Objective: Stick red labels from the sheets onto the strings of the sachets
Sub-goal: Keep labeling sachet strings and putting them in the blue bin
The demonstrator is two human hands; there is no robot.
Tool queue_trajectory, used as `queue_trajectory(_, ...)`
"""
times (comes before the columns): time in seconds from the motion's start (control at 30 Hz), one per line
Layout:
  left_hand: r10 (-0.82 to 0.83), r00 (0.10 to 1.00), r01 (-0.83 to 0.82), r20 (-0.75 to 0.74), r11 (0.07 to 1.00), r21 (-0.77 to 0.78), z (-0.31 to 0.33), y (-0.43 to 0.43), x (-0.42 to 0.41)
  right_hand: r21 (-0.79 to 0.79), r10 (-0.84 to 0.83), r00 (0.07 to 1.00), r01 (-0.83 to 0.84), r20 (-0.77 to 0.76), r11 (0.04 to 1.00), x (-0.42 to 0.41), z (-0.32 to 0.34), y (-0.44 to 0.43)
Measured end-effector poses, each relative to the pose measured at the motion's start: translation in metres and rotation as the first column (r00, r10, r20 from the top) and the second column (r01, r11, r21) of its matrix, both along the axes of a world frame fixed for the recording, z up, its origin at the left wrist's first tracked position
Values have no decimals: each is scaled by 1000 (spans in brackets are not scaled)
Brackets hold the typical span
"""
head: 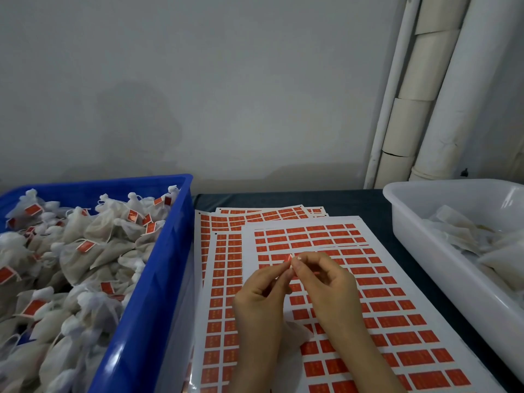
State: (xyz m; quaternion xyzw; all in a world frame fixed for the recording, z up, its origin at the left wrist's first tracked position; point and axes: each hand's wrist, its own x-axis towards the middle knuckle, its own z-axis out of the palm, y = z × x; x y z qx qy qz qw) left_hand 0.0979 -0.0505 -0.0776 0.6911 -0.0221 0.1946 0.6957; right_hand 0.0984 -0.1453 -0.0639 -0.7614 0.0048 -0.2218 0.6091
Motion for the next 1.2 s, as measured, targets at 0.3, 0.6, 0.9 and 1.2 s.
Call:
queue_trajectory(0.3,-44,954,-37,-298,964,-264,1,6,9,29,38,999,-38,-17,999,2,-3,2)
queue_trajectory(0.6,-146,925,-1,-352,923,-384,5,6,9,133,28,999,-24,-30,991,4,-7,0)
queue_trajectory(0.9,-202,921,49,-333,908,-416,8,7,7,172,-12,998,24,-66,985,7,-9,-1)
queue_trajectory(1.2,-208,922,63,-326,913,-404,10,7,6,169,-24,997,36,-68,985,7,-9,-2)
